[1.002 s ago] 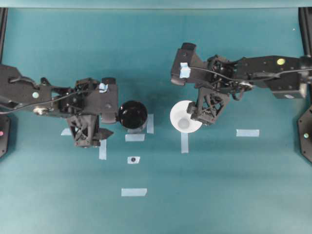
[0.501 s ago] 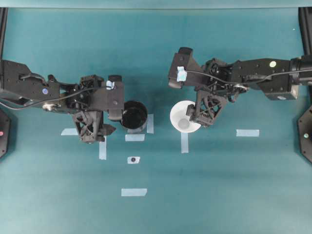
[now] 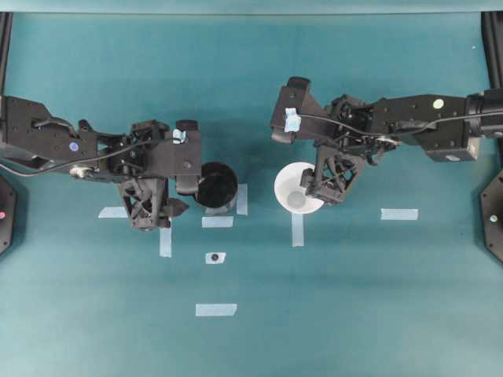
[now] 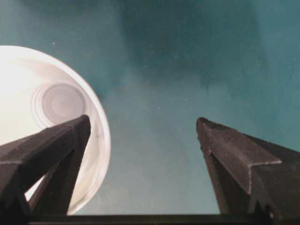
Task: Holding the cup holder with the left arm, the right arm places the cup into the cup holder.
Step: 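Close left gripper on holder handle and right gripper on white cup rim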
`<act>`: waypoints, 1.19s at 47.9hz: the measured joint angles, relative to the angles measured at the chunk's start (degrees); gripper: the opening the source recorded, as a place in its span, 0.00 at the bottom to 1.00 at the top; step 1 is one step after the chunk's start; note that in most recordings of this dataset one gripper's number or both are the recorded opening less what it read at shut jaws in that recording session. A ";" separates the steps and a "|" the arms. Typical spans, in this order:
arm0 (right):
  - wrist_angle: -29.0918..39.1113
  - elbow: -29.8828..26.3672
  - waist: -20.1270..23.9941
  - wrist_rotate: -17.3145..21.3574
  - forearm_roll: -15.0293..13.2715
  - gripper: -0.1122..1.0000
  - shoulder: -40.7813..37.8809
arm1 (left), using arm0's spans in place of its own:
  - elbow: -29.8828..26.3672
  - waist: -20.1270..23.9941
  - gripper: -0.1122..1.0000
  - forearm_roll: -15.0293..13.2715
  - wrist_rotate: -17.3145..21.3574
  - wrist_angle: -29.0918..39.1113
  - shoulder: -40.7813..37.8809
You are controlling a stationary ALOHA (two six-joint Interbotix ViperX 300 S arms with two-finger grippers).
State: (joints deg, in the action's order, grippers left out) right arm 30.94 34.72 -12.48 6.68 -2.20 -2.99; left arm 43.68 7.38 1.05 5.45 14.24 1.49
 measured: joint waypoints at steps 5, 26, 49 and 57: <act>0.09 0.00 0.00 0.00 0.18 0.85 -0.18 | 0.00 0.00 0.76 0.00 0.00 0.09 0.00; 0.79 -1.05 0.44 0.09 2.37 0.33 -1.41 | 0.00 -0.26 0.30 0.09 -0.18 0.97 -0.26; 2.55 -1.58 1.14 0.09 4.66 0.20 -0.88 | -0.09 -0.44 0.30 0.00 -0.09 0.35 0.00; 5.89 -2.55 1.14 0.09 4.83 0.16 -0.53 | -0.09 -0.44 0.30 0.09 -0.09 0.18 0.44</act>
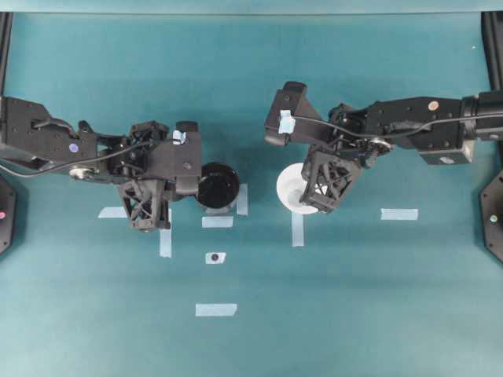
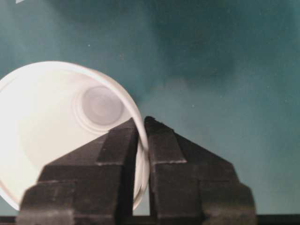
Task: Holding the cup holder with the left arm, the right arm places the cup into the cup holder.
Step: 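Close left gripper on holder handle and right gripper on white cup rim, then lift and tilt the black holder and white cup toward each other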
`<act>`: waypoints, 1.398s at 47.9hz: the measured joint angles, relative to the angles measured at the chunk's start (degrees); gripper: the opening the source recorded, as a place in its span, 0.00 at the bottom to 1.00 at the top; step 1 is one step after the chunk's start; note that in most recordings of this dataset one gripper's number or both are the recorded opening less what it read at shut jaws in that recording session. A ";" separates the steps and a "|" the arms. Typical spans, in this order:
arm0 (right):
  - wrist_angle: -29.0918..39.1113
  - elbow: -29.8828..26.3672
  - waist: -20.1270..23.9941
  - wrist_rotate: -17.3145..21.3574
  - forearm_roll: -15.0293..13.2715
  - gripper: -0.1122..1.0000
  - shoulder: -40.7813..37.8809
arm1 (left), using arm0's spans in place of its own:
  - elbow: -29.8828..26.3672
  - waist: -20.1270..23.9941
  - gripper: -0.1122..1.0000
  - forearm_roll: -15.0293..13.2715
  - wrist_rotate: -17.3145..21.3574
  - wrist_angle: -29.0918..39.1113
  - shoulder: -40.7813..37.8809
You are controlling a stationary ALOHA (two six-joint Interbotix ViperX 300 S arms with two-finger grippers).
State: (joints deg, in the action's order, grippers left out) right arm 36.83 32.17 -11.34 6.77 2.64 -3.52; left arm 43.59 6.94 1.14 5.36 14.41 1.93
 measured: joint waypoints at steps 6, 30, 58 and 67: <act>2.46 -0.79 0.00 0.00 0.09 0.13 -0.09 | 0.00 -0.09 0.30 0.00 0.00 -0.44 0.35; 4.83 -3.34 -1.14 0.00 2.29 0.13 2.20 | 0.18 -0.53 0.30 -0.09 0.00 -6.15 2.20; 6.42 -3.08 -1.85 3.34 2.20 0.13 8.61 | 1.58 -0.53 0.30 -0.09 -0.18 -16.52 3.34; 6.50 -3.08 -1.85 4.04 2.29 0.13 10.99 | 1.58 -0.53 0.30 -0.09 -0.18 -18.46 3.52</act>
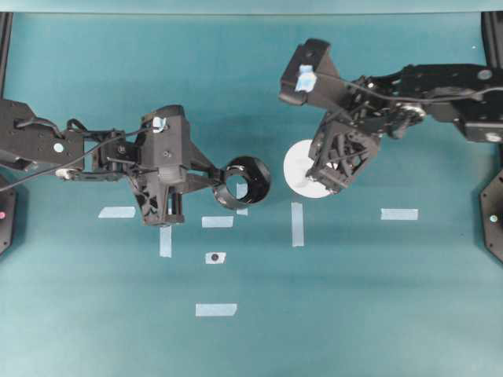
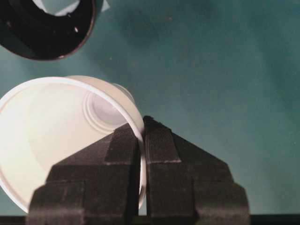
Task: Holding the cup holder with the left arm, the right arm places the cup into the cup holder.
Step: 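Lift and tilt the black holder and white cup toward each other, then insert the white cup into the black holder opening with right gripper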
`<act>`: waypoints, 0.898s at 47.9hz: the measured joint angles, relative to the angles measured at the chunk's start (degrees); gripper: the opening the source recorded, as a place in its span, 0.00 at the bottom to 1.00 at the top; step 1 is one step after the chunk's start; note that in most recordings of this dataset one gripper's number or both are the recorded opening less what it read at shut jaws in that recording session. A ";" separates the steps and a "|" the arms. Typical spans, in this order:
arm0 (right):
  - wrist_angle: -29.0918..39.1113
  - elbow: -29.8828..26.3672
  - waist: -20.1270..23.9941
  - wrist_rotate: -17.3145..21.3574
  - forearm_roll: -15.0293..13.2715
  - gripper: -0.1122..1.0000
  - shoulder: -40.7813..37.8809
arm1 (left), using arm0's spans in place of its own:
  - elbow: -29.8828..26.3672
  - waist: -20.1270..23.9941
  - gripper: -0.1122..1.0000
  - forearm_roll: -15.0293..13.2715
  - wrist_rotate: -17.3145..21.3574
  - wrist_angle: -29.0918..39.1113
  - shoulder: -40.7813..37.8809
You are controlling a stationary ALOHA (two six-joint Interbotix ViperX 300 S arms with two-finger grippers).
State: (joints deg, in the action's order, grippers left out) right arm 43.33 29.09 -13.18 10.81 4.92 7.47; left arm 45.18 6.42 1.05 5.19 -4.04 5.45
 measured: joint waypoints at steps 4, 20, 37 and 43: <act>0.00 0.00 0.00 0.53 0.00 0.13 1.23 | 0.09 -0.09 0.30 0.09 0.00 -1.23 0.00; 0.00 -1.49 0.35 2.90 -0.09 0.13 4.75 | 0.18 -0.26 0.30 0.09 0.00 -7.73 0.00; -0.62 -4.22 1.93 2.99 0.00 0.13 6.06 | 0.26 -0.44 0.30 0.09 0.00 -11.60 -1.14; -1.32 -4.57 2.55 3.08 0.00 0.13 6.06 | 0.26 -0.44 0.30 0.09 0.09 -13.18 -1.32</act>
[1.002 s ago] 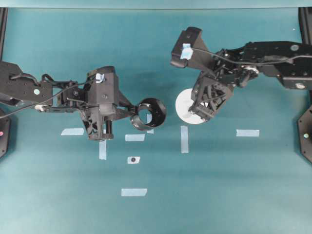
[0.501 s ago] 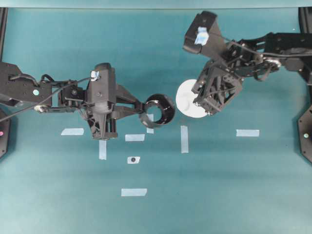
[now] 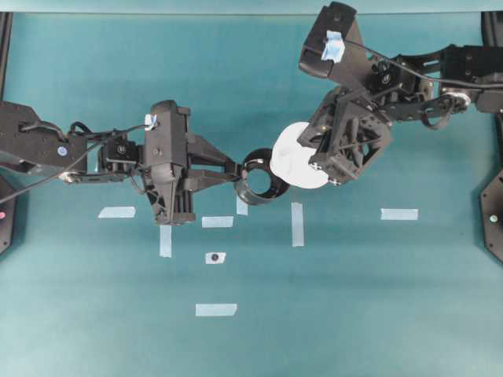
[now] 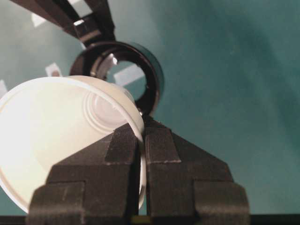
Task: Holding the cup holder with the left arm, the right arm places the cup into the cup holder.
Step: 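Insert the white cup into the black holder opening with right gripper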
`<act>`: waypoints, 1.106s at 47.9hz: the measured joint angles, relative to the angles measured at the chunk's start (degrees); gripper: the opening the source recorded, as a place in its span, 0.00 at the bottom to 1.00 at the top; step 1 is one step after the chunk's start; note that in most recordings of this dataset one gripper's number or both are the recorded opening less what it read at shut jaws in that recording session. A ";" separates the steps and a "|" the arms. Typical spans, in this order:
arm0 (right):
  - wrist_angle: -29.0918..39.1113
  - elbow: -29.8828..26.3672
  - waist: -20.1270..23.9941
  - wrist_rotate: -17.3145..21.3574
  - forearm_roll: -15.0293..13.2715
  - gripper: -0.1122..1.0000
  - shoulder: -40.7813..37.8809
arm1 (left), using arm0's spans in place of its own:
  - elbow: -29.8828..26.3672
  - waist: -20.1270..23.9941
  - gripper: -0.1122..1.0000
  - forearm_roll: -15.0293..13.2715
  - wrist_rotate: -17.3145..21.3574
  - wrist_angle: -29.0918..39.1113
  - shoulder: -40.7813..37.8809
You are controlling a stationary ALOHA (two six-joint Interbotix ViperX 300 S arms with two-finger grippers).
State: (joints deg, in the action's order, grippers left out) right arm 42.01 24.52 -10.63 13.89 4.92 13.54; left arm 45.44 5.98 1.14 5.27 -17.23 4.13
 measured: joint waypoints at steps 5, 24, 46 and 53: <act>-0.53 -0.53 0.62 0.00 0.00 0.13 -0.18 | -0.09 0.00 0.30 0.00 -0.09 -1.05 0.00; -1.76 -1.05 0.97 0.00 0.00 0.13 -3.96 | -0.53 -0.09 0.30 -0.09 -0.18 -1.58 0.00; -2.02 -1.14 1.05 0.00 -0.18 0.13 -7.56 | -1.23 -0.53 0.30 -0.09 -0.18 -2.20 -0.09; -2.29 -1.14 1.05 0.00 -0.26 0.13 -7.65 | -1.23 -0.62 0.30 -0.09 -0.18 -2.99 -0.09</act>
State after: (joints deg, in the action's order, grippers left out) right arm 39.73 23.38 -9.58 13.89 4.66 5.89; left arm 44.21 5.36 1.05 5.10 -20.21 4.04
